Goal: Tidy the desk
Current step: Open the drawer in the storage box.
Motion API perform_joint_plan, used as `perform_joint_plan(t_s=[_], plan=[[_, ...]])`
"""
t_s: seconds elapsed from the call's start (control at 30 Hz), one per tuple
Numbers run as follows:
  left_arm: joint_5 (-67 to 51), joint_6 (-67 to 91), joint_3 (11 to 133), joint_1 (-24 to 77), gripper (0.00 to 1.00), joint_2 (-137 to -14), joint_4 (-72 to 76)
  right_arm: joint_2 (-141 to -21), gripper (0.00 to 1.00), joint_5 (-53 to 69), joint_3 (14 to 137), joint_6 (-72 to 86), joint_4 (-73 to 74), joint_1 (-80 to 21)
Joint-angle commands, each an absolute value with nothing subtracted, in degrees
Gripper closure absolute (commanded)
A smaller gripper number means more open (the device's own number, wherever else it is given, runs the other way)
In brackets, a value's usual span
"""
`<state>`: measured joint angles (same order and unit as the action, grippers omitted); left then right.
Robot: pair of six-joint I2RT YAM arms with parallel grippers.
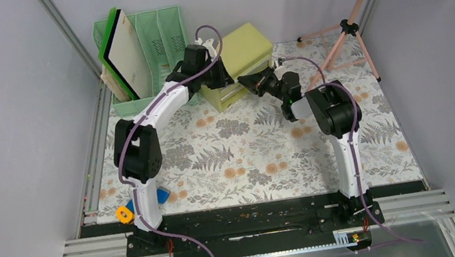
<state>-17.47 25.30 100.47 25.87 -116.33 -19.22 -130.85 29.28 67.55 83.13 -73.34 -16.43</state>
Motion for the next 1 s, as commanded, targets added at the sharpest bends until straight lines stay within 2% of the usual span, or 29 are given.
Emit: perform_joint_plan(t_s=[0.0,0.3,0.67,0.9,0.97], plan=[[-19.4,26.5,97.3,22.0,0.91,-114.1,-11.4,-126.2,1.00,32.9,66.2,79.4,-75.9,-16.9],[-17.5,27.4,98.0,20.7,0.97,-116.2,-12.8,-122.6,1.00,32.7,61.7,79.2,-76.6,-16.8],[-18.4,27.3,98.4,20.2,0.97,-116.2,-12.2,-116.5,1.00,31.3,52.0,78.1,-77.9,-16.8],[-20.9,26.2,98.1,20.2,0.92,-115.5,-12.0,-114.8,1.00,30.8,47.5,77.7,-78.2,-16.8],[-22.8,25.8,97.6,20.3,0.87,-114.8,-11.4,-114.4,0.84,30.7,46.6,77.9,-78.7,-16.8]])
